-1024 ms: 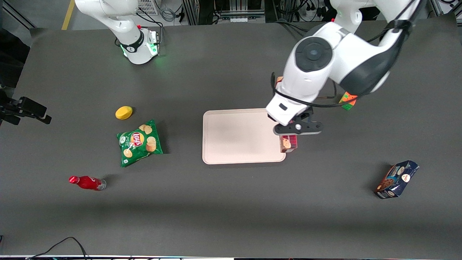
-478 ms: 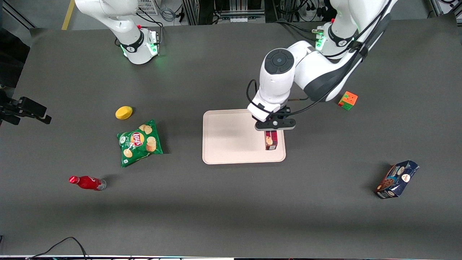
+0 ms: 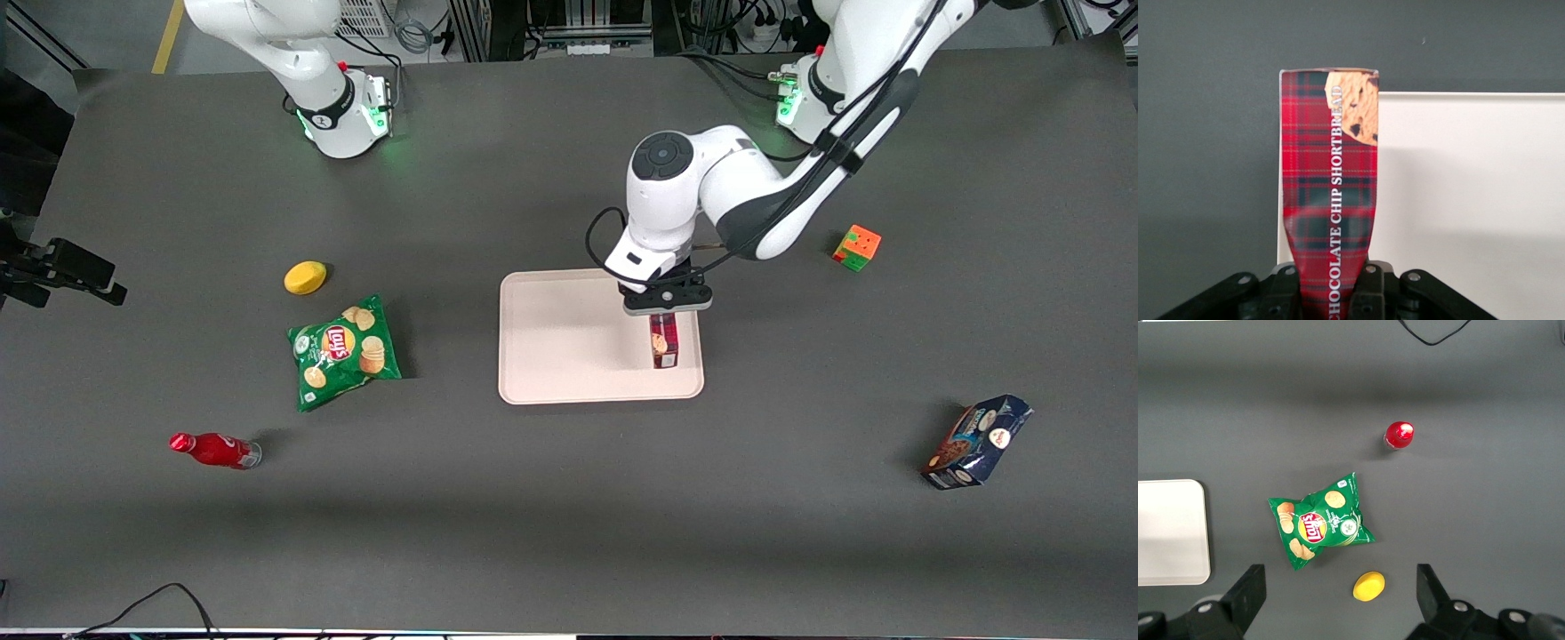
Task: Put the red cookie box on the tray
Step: 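Lower the box onto the tray and open the left gripper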
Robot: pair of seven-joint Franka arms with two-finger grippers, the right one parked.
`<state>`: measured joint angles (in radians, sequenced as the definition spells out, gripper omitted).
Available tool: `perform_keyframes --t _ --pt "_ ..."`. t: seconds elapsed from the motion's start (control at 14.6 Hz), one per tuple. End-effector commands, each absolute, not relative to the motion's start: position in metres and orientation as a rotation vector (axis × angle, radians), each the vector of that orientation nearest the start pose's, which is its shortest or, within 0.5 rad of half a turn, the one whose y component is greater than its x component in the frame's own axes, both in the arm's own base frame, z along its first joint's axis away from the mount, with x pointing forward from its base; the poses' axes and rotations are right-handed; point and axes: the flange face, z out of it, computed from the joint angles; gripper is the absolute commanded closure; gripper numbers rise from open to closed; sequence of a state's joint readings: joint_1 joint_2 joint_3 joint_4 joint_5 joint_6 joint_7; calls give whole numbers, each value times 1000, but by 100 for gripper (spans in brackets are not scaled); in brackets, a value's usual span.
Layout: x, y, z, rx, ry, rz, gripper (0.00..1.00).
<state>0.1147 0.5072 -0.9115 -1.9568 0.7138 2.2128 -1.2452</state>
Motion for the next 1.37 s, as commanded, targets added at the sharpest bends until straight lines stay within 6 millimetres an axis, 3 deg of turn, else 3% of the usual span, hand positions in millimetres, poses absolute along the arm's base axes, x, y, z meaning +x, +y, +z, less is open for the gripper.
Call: perform_keyframes --t 0.0,0.2,0.48,0.89,1.02,1.3 --pt "463 -398 271 -3038 -98 -281 80" --pt "465 -392 247 -3073 -60 -279 80" --pt "464 -386 229 -3123 -63 -251 80" --pt "461 -383 220 -3120 -59 -219 81" --pt "473 -370 214 -3116 -83 -223 82" --pt "480 -366 212 -3144 -99 -239 81"
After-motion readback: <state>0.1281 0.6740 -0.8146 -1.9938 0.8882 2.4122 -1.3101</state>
